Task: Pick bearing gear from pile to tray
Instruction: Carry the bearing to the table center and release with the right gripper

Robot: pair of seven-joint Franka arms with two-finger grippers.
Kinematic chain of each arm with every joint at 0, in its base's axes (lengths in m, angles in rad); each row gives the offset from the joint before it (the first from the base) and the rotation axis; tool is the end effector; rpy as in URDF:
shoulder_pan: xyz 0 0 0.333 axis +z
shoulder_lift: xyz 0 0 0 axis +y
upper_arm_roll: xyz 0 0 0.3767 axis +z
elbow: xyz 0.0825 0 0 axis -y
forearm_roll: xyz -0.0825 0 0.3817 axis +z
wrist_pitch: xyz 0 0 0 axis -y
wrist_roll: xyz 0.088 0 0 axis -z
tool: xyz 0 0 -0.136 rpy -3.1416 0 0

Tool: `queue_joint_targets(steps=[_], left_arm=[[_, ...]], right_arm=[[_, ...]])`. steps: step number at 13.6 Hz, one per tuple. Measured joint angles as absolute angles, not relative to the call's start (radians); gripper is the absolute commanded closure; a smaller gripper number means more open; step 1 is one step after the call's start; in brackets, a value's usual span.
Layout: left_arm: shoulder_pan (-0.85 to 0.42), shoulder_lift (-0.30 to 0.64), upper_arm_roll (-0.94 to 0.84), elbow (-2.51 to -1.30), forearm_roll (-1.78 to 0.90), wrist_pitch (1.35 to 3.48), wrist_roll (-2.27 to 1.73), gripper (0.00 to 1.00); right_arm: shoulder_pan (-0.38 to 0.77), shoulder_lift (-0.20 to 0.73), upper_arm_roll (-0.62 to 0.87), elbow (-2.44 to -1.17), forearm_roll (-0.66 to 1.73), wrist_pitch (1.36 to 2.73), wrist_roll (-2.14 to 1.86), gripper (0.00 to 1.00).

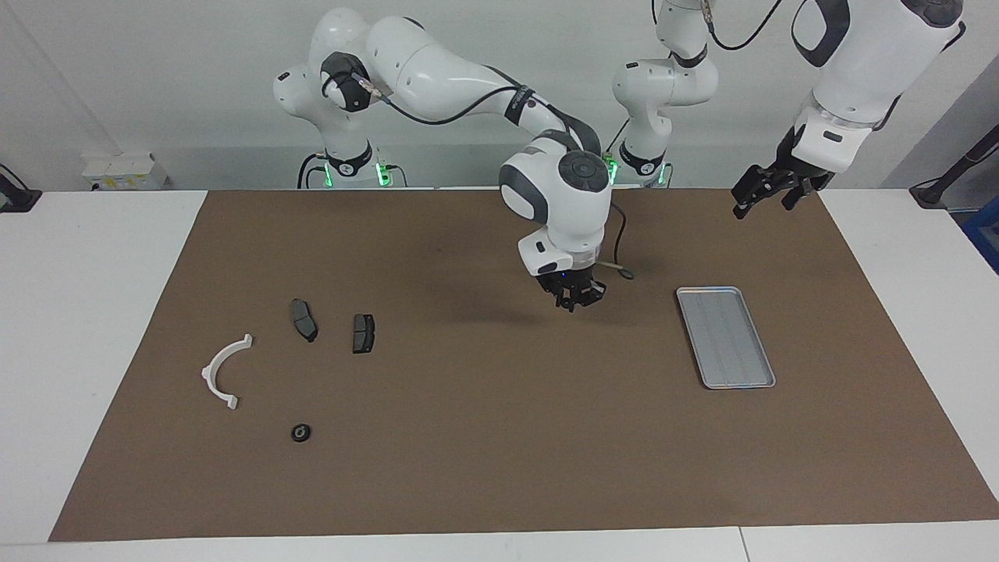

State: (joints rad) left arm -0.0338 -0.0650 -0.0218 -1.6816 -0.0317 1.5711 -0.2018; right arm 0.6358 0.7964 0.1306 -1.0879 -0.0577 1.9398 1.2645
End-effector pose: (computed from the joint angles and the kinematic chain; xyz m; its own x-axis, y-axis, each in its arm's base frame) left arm 0.5236 -0.0339 0.6394 0.9880 0.1458 -0.0506 0.1470 -0.9889 0.0205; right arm 0.6116 0.5324 0.3702 0.8676 -0.4969 -0.0181 -0.4968 -0.8651 -0.0695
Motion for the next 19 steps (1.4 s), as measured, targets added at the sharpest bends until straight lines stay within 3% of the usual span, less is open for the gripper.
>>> queue_joint_targets(steps=[8, 9, 10, 15, 19], left_arm=[[-0.034, -0.065, -0.022, -1.682, -0.032, 1.571, -0.202, 0.00], [-0.034, -0.065, -0.022, -1.682, -0.032, 1.571, -0.202, 0.00], [-0.034, -0.065, -0.022, -1.682, -0.032, 1.571, -0.202, 0.00], [-0.034, -0.065, -0.022, -1.682, -0.032, 1.571, -0.202, 0.00], [-0.038, -0.066, -0.040, -1.682, -0.032, 1.576, -0.202, 0.00]], right_arm=[[0.639, 0.879, 0.122, -1.110, -0.099, 2.070, 1.265, 1.00], [0.642, 0.880, 0.122, -1.110, -0.099, 2.071, 1.265, 0.72], [0.643, 0.880, 0.122, -1.110, -0.099, 2.071, 1.265, 0.01], [0.638, 0.870, 0.108, -1.094, -0.104, 2.000, 1.265, 0.00], [0.547, 0.757, 0.107, -1.063, -0.104, 1.873, 1.146, 0.00]])
